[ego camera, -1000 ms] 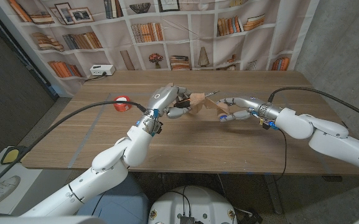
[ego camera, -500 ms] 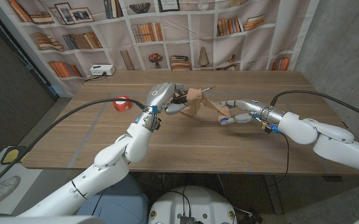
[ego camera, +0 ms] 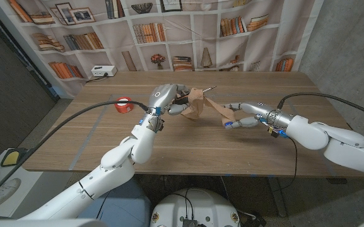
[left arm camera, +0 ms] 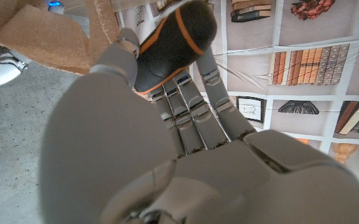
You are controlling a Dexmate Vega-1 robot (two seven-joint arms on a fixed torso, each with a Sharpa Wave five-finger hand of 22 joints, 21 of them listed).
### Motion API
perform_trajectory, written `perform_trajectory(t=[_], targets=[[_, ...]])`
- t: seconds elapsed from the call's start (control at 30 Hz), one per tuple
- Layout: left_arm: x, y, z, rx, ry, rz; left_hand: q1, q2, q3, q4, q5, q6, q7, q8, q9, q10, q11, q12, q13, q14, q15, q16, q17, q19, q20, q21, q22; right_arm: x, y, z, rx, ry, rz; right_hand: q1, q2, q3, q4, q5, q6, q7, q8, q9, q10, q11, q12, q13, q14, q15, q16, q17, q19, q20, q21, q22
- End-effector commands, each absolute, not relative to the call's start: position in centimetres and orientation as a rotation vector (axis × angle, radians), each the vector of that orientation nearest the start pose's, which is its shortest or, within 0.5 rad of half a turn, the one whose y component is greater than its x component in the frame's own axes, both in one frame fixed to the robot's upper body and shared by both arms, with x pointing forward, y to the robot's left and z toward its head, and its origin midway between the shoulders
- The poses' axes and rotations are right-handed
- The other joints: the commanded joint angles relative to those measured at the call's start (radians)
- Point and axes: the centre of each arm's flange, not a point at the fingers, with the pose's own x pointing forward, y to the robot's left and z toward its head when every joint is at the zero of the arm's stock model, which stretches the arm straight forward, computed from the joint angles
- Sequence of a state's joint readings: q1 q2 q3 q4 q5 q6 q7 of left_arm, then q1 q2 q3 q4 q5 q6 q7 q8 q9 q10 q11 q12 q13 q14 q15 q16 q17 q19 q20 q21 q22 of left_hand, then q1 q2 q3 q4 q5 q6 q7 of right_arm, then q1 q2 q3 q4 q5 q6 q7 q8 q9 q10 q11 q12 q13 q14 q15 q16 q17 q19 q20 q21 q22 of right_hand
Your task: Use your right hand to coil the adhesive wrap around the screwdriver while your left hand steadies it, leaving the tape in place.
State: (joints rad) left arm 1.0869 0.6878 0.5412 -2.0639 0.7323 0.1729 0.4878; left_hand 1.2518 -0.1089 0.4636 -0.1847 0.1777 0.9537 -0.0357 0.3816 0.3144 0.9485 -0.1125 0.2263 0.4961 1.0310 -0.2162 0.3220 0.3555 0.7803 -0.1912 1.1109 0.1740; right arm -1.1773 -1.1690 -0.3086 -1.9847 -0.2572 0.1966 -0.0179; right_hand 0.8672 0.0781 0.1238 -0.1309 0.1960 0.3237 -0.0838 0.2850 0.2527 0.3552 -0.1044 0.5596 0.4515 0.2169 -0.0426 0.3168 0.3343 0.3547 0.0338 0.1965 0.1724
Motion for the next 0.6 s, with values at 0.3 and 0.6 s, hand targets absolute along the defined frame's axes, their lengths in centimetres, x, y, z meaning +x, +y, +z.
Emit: perform_trajectory(t=[0.3, 0.6], targets=[[49.6, 16.8, 0.3, 1.135, -1.081, 0.306, 0.206, 0.210, 0.024, 0.016, 0.004, 0.019, 0.010, 0.002, 0.022, 0.007, -0.001, -0.004, 0.001, 0.017, -0.011, 0.003, 0.001, -0.002, -0.004, 0.007, 0.003, 47.8, -23.7, -3.6, -1.376, -0.801, 0.365, 0.005, 0.037, -0.004, 0.000, 0.003, 0.026, -0.015, 0.005, 0.004, 0.019, -0.009, 0.004, 0.004, 0.003, -0.151, -0.007, -0.001, -0.008, 0.002, 0.000, 0.003], [50.5, 17.2, 0.6, 1.137, -1.070, 0.306, 0.206, 0.210, 0.024, 0.016, 0.003, 0.020, 0.008, 0.001, 0.021, 0.007, 0.000, -0.004, 0.001, 0.018, -0.012, 0.003, 0.001, -0.004, -0.003, 0.010, 0.003, 47.5, -23.5, -3.2, -1.377, -0.806, 0.362, 0.011, 0.040, -0.001, -0.004, 0.004, 0.026, -0.016, 0.005, 0.003, 0.015, -0.010, 0.001, 0.004, 0.004, -0.150, -0.009, -0.001, -0.009, 0.001, 0.000, 0.003]])
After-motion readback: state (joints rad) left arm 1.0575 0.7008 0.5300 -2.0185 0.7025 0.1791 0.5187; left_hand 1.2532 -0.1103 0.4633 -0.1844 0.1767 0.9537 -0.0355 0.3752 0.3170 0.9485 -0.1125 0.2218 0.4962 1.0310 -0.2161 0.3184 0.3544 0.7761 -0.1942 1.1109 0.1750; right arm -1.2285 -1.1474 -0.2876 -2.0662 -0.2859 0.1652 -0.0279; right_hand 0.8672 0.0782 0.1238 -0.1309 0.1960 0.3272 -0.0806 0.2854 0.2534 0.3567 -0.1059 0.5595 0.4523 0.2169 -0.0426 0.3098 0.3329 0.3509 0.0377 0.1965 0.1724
